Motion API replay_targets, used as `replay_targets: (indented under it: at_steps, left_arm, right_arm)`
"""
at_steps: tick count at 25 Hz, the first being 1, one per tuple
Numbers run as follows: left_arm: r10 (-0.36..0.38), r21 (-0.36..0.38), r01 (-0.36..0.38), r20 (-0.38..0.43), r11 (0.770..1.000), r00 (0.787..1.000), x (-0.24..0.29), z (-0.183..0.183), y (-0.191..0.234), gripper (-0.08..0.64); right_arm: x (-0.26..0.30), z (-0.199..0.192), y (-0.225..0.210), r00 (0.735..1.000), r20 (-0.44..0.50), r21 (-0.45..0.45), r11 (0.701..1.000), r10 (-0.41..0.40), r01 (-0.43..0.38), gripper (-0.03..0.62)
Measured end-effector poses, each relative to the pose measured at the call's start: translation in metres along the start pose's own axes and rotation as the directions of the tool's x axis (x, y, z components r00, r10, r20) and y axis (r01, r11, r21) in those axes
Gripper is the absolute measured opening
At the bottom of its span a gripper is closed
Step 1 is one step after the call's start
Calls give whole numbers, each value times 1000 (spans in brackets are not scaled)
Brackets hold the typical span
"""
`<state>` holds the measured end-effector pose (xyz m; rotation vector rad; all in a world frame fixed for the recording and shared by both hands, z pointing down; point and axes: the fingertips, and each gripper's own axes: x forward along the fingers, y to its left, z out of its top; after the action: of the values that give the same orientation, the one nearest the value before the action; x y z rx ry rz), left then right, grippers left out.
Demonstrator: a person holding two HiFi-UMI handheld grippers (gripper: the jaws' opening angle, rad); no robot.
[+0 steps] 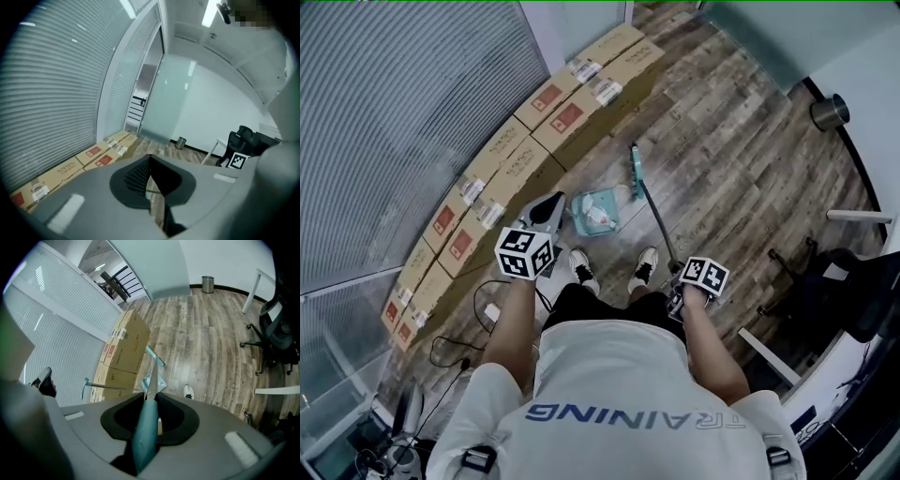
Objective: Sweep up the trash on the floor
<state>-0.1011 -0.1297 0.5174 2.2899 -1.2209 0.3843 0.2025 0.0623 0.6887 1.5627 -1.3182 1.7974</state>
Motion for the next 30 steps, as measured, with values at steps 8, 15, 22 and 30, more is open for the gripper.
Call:
replay_targets:
  at_steps: [8, 15, 22, 30]
  left_arm:
    - [-31, 61, 21, 159, 998, 987, -16, 64, -52, 0]
    - [-85, 106, 63, 214, 992, 973, -16, 98, -84, 0]
    - [-99, 144, 57, 302, 988, 948, -19, 141, -101, 0]
    - [-118, 169, 70, 297, 983, 948, -20, 148, -109, 0]
  right_arm:
    - [-48, 54, 25, 978, 208, 38, 999, 31, -39, 107]
    - [-111, 103, 54, 929, 356, 9, 994, 103, -113, 107]
    - [-158, 144, 77, 861, 493, -94, 991, 125, -91, 107]
    - [-173, 166, 91, 830, 536, -124, 987, 152, -100, 107]
